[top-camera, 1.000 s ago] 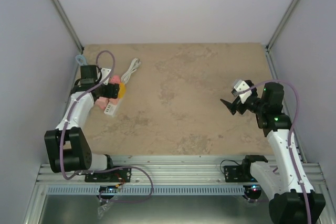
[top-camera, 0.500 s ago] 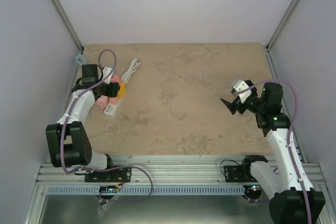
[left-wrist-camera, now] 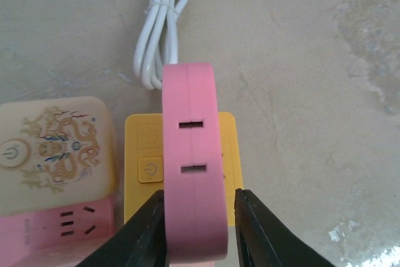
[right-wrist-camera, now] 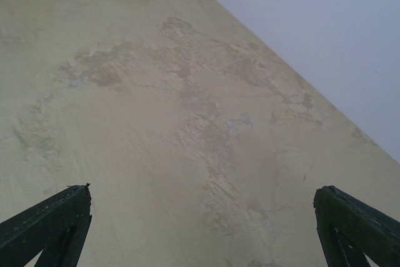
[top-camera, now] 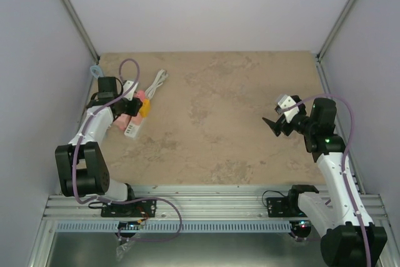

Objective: Pull the plug off the socket
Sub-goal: Move the socket to the center of the board.

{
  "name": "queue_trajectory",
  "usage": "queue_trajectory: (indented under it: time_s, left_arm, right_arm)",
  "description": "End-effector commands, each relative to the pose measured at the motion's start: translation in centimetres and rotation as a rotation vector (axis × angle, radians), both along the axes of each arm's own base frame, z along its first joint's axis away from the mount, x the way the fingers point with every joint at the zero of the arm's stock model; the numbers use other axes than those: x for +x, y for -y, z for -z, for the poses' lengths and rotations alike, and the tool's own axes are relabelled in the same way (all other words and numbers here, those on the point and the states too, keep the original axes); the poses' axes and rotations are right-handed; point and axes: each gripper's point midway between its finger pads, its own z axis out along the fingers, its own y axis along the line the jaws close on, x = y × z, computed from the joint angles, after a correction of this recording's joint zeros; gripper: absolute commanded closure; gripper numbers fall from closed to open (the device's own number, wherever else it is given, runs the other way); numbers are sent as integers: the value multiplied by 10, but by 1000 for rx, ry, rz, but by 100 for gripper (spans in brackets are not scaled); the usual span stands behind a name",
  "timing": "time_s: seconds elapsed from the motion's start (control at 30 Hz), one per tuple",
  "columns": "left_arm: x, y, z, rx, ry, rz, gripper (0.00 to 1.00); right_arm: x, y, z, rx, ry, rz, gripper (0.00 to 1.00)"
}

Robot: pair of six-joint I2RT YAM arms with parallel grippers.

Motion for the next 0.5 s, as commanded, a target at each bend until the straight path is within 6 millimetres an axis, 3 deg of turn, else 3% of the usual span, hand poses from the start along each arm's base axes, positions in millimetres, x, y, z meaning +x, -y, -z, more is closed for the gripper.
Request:
queue_trajectory:
  time_s: [0.0, 0.17, 0.47]
  left_arm:
    - [-6, 15, -10, -52, 16, 85, 71]
    - [-16, 26, -9, -89, 6, 151, 77]
    - [-36, 56, -11, -191, -33, 283, 78]
  right_arm:
    - [2, 0, 5, 3, -6, 6, 2]
    - [2, 0, 6, 1, -7, 9, 2]
    - [3, 1, 7, 0, -11, 13, 2]
